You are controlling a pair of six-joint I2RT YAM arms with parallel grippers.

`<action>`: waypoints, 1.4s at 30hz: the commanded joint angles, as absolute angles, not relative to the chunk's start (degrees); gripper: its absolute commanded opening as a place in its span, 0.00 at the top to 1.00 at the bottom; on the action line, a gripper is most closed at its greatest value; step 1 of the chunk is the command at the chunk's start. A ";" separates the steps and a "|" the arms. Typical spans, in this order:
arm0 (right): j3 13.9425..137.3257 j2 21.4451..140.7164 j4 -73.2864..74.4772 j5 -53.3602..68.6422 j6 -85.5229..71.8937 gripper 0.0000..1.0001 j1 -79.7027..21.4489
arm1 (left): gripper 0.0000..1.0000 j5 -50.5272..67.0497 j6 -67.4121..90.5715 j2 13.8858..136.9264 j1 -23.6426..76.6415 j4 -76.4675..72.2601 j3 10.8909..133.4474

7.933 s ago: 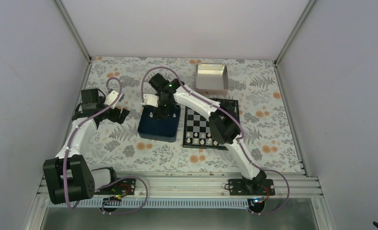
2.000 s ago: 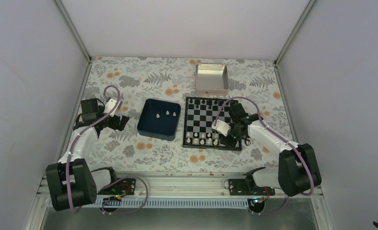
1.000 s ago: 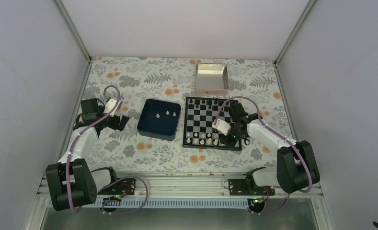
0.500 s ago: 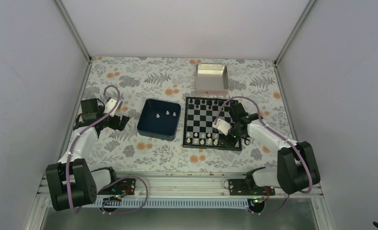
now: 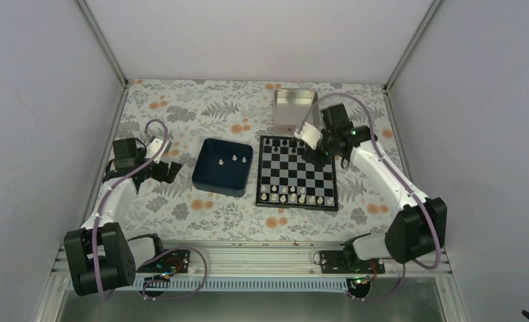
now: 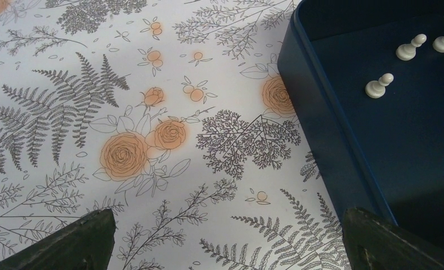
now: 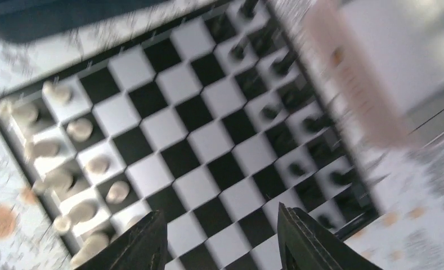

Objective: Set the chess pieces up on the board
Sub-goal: Pick up the chess piece from the storage box.

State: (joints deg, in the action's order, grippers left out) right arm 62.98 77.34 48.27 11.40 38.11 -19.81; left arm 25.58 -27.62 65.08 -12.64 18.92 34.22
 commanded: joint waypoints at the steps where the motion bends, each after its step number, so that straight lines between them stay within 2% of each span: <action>1: 75.57 84.45 51.01 11.91 38.63 0.48 -24.13 | 0.00 27.72 -28.12 64.44 -13.01 18.98 33.56; 7: 92.08 98.56 50.97 7.65 38.35 0.48 -34.26 | 0.00 28.46 -28.38 64.56 -13.01 19.23 33.53; 10: 99.05 105.92 50.84 9.45 38.88 0.48 -37.92 | 0.00 28.78 -28.47 64.30 -13.01 19.41 33.59; 16: 113.57 120.45 53.93 12.12 38.80 0.48 -43.68 | 0.00 28.13 -28.09 63.11 -13.25 19.05 33.33; 25: 127.59 136.40 55.83 10.25 39.79 0.47 -48.33 | 0.00 28.81 -28.12 62.42 -13.78 19.03 33.27; 30: 129.92 140.68 54.95 7.91 39.87 0.43 -49.18 | 0.00 29.47 -28.34 62.27 -14.24 19.26 33.27; 42: 127.87 143.71 53.10 6.77 38.50 0.43 -49.18 | 0.00 31.02 -28.80 62.10 -14.93 19.78 33.33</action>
State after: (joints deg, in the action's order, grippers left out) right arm 127.83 142.80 54.43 7.64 39.16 -49.01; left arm 29.04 -27.86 63.09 -14.28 19.40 33.71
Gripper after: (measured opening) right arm 0.573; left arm 0.999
